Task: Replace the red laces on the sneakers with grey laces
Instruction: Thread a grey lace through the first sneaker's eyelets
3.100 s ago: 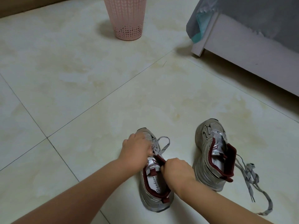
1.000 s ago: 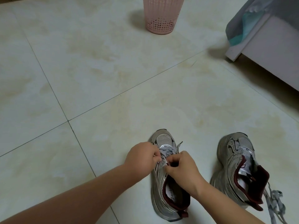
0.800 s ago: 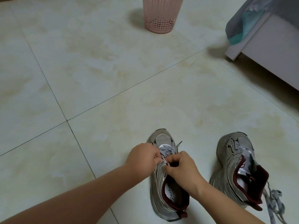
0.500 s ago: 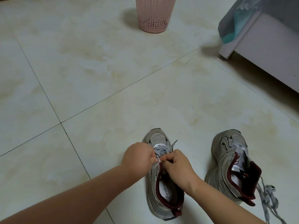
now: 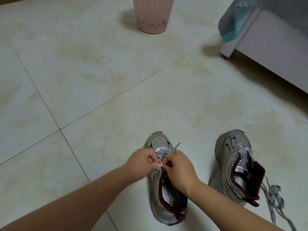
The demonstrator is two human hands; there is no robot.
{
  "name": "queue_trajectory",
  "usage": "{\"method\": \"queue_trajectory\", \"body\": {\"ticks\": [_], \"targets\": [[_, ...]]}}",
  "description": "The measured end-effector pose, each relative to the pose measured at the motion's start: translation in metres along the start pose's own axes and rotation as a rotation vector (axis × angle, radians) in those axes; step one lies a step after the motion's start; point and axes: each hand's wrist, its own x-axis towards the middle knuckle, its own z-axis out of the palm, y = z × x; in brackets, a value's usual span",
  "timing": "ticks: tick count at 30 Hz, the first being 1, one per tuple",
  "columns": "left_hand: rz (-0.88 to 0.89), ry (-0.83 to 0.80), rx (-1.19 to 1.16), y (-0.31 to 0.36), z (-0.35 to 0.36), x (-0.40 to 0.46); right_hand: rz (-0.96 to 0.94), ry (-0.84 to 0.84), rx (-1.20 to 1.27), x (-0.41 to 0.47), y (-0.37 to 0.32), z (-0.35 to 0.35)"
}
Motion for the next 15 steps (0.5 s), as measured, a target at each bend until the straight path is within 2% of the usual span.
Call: {"method": "queue_trajectory", "body": {"ticks": [2,4,7,9,12,15], "targets": [[0.011,-0.072,0.053,0.0,-0.001,-0.007,-0.02,-0.012,0.004,-0.001,-0.001,0.0],[0.013,-0.091,0.277,0.001,0.002,-0.014,-0.022,-0.024,0.023,-0.001,-0.005,-0.002],[-0.011,0.057,0.512,0.0,0.018,-0.023,-0.034,-0.045,0.016,-0.003,-0.01,-0.006],[-0.062,0.208,0.499,-0.002,0.029,-0.025,-0.065,-0.004,-0.03,-0.007,-0.015,-0.01],[-0.064,0.379,0.49,-0.01,0.032,-0.025,-0.141,0.156,-0.244,-0.014,-0.023,-0.025],[-0.081,0.38,0.377,-0.014,0.03,-0.024,-0.189,0.261,-0.261,-0.016,-0.028,-0.052]]}}
